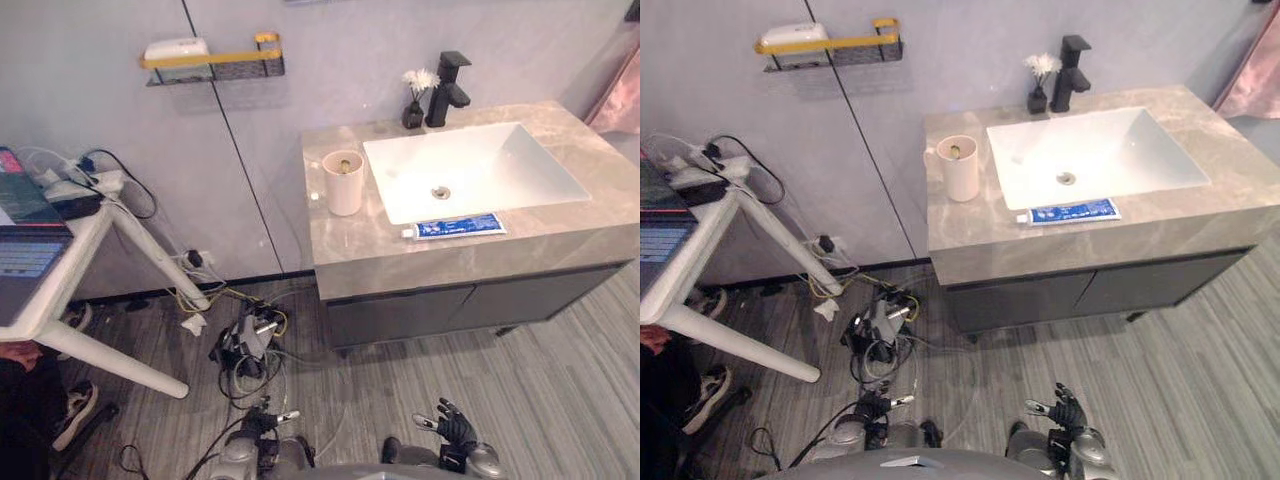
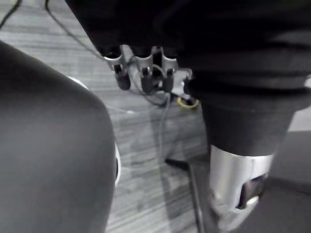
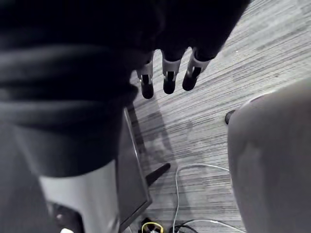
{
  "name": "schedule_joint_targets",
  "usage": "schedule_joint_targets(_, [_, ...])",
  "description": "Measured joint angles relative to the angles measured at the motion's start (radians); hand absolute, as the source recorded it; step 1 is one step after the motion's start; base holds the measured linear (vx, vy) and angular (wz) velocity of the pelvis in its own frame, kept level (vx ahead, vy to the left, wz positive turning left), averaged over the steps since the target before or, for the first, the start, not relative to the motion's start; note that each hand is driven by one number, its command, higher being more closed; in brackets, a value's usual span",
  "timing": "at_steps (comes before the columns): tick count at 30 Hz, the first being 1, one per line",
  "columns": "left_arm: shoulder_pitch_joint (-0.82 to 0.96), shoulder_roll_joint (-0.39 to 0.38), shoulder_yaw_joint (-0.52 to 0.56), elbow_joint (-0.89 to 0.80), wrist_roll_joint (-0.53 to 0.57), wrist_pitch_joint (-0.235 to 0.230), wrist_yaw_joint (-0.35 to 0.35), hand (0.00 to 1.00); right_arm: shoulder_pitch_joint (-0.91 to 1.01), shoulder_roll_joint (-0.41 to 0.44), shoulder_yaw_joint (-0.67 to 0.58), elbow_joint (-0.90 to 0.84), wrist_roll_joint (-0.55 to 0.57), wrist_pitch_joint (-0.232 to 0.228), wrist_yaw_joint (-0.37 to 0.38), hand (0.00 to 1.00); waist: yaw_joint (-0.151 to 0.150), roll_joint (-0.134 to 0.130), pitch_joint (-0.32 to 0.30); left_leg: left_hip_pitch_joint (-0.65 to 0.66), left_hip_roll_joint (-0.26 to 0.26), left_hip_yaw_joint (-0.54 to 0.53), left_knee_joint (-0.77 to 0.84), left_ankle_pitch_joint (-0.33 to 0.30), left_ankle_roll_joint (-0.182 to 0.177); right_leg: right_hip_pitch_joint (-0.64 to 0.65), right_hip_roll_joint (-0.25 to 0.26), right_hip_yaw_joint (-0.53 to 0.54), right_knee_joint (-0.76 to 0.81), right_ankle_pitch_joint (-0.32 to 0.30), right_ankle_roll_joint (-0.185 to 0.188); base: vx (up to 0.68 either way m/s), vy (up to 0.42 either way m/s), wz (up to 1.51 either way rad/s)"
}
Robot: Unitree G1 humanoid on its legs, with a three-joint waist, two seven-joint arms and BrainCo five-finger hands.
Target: Organize washtable
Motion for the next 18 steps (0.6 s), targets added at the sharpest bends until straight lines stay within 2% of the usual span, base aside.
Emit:
schedule_joint_targets(1, [0.001, 0.001, -0.003, 0.0, 0.002, 0.0, -0.001, 0.0, 0.005, -0.001, 0.0, 0.006, -0.002, 0.002, 0.0, 0.0, -0.001, -0.007, -0.011, 0.029, -0.027, 0.017, -0.041, 0.006, 0.01, 0.0, -0.018, 0.017, -0.006, 0.001, 0.006, 0.12, 0.146, -0.16])
schedule_joint_targets(3, [0.009, -0.002, -0.012, 0.001, 0.005, 0.0, 0.0, 0.0, 0.009, -0.002, 0.001, 0.008, -0.002, 0.003, 0.001, 0.0, -0.001, -0.003, -0.029, 0.057, -0.062, 0.033, -0.1, 0.014, 0.022, 0.007, -0.04, 0.032, -0.02, -0.002, 0.019, 0.17, 0.142, -0.16])
schedule_joint_targets(7, [0.007, -0.004, -0.053, 0.001, 0.003, -0.001, 0.001, 0.0, 0.013, -0.001, -0.003, 0.013, -0.021, 0.006, 0.001, 0.0, -0.001, -0.01, -0.047, 0.097, -0.104, 0.041, -0.144, 0.009, 0.03, -0.004, -0.075, 0.039, 0.028, -0.04, 0.049, 0.22, 0.092, -0.02])
schedule_joint_targets(9, [-0.002, -0.005, -0.067, 0.001, 0.0, -0.002, 0.001, 0.0, 0.006, 0.001, -0.007, 0.019, -0.021, 0.006, 0.001, 0.0, 0.0, -0.013, -0.046, 0.115, -0.115, 0.052, -0.142, 0.015, 0.032, -0.045, -0.09, 0.044, 0.141, -0.071, 0.06, 0.22, 0.055, -0.08])
schedule_joint_targets(11, [-0.002, 0.007, -0.099, 0.0, 0.0, -0.002, 0.0, 0.0, -0.011, 0.009, -0.013, 0.027, -0.02, 0.005, 0.002, 0.0, -0.001, -0.016, -0.038, 0.157, -0.116, 0.054, -0.121, 0.023, 0.032, -0.117, -0.099, 0.045, 0.362, -0.074, 0.067, 0.14, -0.008, -0.21])
schedule_joint_targets(12, [-0.014, 0.018, -0.115, -0.002, 0.0, -0.002, 0.001, 0.0, -0.014, 0.018, -0.016, 0.026, -0.019, 0.003, 0.002, 0.0, -0.004, -0.03, -0.021, 0.195, -0.113, 0.039, -0.118, 0.021, 0.035, -0.153, -0.107, 0.044, 0.487, -0.072, 0.073, 0.12, -0.058, -0.16])
schedule_joint_targets(13, [-0.011, 0.026, -0.127, 0.001, 0.0, -0.002, 0.0, 0.0, -0.014, 0.025, -0.008, 0.027, -0.019, 0.0, 0.0, 0.0, -0.006, -0.041, -0.024, 0.222, -0.109, 0.023, -0.115, 0.02, 0.037, -0.169, -0.103, 0.039, 0.533, -0.12, 0.049, 0.06, -0.073, -0.11])
schedule_joint_targets(15, [-0.014, 0.026, -0.128, 0.002, 0.0, -0.002, 0.001, 0.0, -0.013, 0.029, -0.003, 0.023, -0.018, -0.002, 0.0, 0.0, -0.014, -0.054, -0.022, 0.237, -0.104, -0.007, -0.112, 0.02, 0.036, -0.184, -0.087, 0.029, 0.475, -0.154, 0.022, 0.01, -0.109, 0.12])
schedule_joint_targets(16, [-0.017, 0.026, -0.127, 0.005, 0.0, -0.002, 0.0, 0.0, -0.012, 0.029, -0.005, 0.014, -0.017, -0.001, 0.0, 0.0, -0.023, -0.056, -0.022, 0.238, -0.104, -0.02, -0.104, 0.022, 0.031, -0.185, -0.083, 0.029, 0.401, -0.148, 0.015, -0.01, -0.134, 0.45])
schedule_joint_targets(17, [-0.024, 0.025, -0.121, 0.015, 0.0, -0.002, -0.001, 0.0, -0.004, 0.029, -0.006, 0.002, -0.016, -0.002, 0.0, 0.0, -0.032, -0.068, -0.022, 0.228, -0.112, -0.035, -0.081, 0.018, 0.018, -0.166, -0.089, 0.032, 0.265, -0.083, 0.002, 0.05, -0.117, 0.44])
schedule_joint_targets(18, [-0.03, 0.014, -0.118, 0.028, 0.0, -0.001, -0.001, 0.0, -0.008, 0.027, -0.011, 0.0, -0.014, -0.002, 0.0, 0.0, -0.034, -0.057, -0.015, 0.228, -0.104, -0.046, -0.069, 0.012, 0.01, -0.151, -0.082, 0.02, 0.263, -0.085, -0.007, 0.13, -0.126, 0.36])
